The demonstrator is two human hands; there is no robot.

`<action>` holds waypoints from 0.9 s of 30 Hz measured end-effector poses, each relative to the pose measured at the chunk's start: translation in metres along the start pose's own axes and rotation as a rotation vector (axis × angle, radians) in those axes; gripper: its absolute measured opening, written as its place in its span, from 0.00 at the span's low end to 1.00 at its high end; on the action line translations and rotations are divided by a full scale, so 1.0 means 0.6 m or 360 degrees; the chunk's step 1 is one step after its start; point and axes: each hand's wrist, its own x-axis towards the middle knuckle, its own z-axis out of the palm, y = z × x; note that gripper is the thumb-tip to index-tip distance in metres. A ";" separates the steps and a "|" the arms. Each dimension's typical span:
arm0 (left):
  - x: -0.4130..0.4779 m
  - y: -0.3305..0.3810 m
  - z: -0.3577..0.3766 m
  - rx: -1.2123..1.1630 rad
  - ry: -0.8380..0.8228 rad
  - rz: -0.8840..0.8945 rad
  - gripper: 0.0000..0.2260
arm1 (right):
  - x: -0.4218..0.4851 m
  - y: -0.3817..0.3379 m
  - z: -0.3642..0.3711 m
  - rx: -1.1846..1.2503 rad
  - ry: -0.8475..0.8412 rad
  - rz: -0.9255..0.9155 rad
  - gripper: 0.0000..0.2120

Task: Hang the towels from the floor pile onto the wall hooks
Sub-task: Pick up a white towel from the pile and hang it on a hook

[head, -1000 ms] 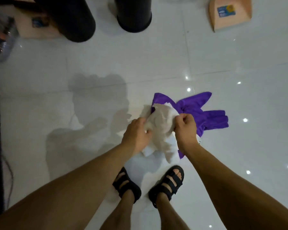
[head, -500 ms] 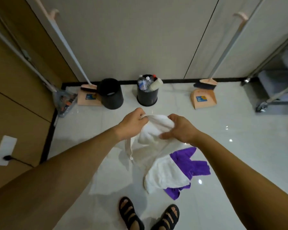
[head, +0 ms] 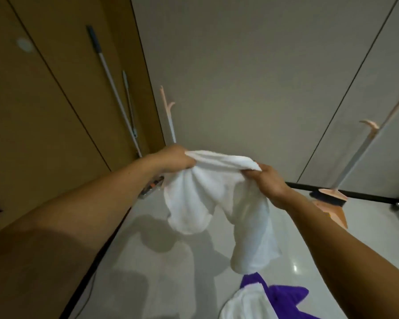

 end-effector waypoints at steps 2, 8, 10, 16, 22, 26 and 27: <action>-0.025 0.037 -0.026 -0.0592 0.0117 -0.0064 0.08 | -0.013 -0.018 0.008 0.0256 -0.0189 0.0001 0.09; -0.096 0.156 -0.070 -0.1635 0.0079 0.0031 0.14 | -0.062 -0.071 0.062 0.0149 -0.0683 -0.0403 0.35; -0.120 0.172 -0.081 -0.1870 -0.0109 0.0156 0.10 | -0.070 -0.084 0.076 0.0005 -0.0794 -0.0465 0.35; -0.183 0.102 -0.051 -0.1673 0.0053 0.0235 0.29 | -0.068 -0.150 0.081 0.0626 -0.0566 -0.0206 0.16; -0.268 -0.017 0.010 -0.1128 -0.0373 -0.0076 0.39 | -0.078 -0.234 0.087 0.1047 -0.0732 0.0156 0.17; -0.309 -0.046 0.015 -0.1244 -0.0351 -0.0365 0.40 | -0.110 -0.272 0.129 0.1088 -0.1072 0.0102 0.23; -0.321 -0.056 0.010 -0.1285 -0.0370 -0.0382 0.39 | -0.114 -0.279 0.139 0.1098 -0.1128 0.0078 0.24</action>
